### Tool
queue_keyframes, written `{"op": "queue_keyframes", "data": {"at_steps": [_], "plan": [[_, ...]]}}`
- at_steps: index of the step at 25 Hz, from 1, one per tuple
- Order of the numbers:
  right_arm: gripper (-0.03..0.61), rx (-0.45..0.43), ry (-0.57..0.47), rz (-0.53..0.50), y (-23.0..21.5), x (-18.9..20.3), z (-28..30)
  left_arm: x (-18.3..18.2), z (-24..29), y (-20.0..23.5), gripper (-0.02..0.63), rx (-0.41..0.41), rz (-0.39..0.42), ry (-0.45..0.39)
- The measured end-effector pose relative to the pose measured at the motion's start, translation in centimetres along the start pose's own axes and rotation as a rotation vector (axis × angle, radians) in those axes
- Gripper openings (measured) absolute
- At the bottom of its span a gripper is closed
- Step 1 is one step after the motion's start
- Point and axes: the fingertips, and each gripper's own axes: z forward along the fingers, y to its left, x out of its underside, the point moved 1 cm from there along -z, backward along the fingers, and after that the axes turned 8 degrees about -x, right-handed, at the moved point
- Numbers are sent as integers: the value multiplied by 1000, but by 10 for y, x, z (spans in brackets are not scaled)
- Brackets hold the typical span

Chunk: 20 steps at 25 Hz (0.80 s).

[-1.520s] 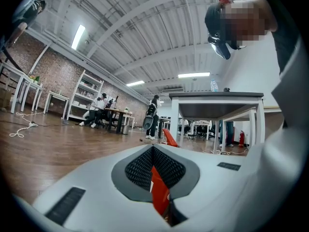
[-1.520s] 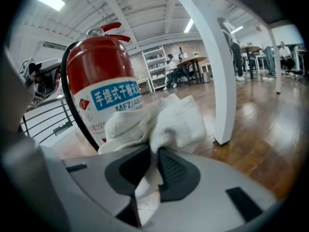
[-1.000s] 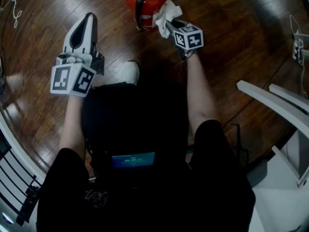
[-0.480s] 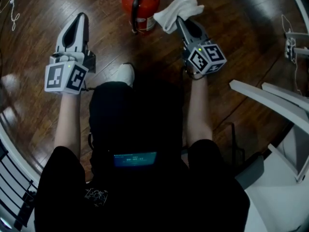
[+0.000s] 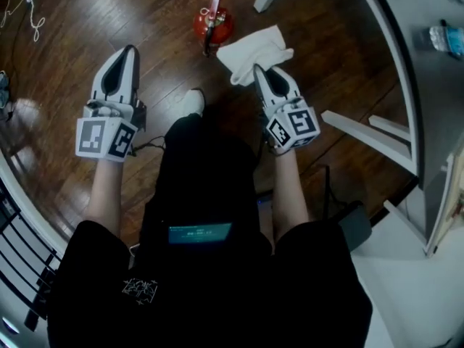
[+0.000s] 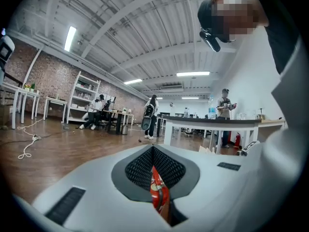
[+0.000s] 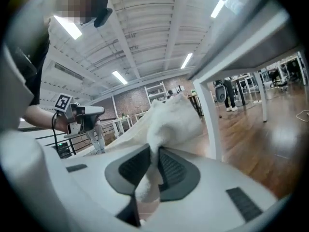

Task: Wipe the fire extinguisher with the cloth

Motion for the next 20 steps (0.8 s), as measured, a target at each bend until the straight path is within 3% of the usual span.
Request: {"op": "queue_keyframes", "data": {"at_steps": [9,14,20], "plan": [[61,-1,55,12,136,-150,-111,-146,-107,-74,0,-4,-81,52],[63,20,14,24,198,-214,-170,-185,-167,-137,0,-7,-55,82],[66,17,-12,-25,259,-262,-230,-231,-223,-191,0,0,-45,35]]}}
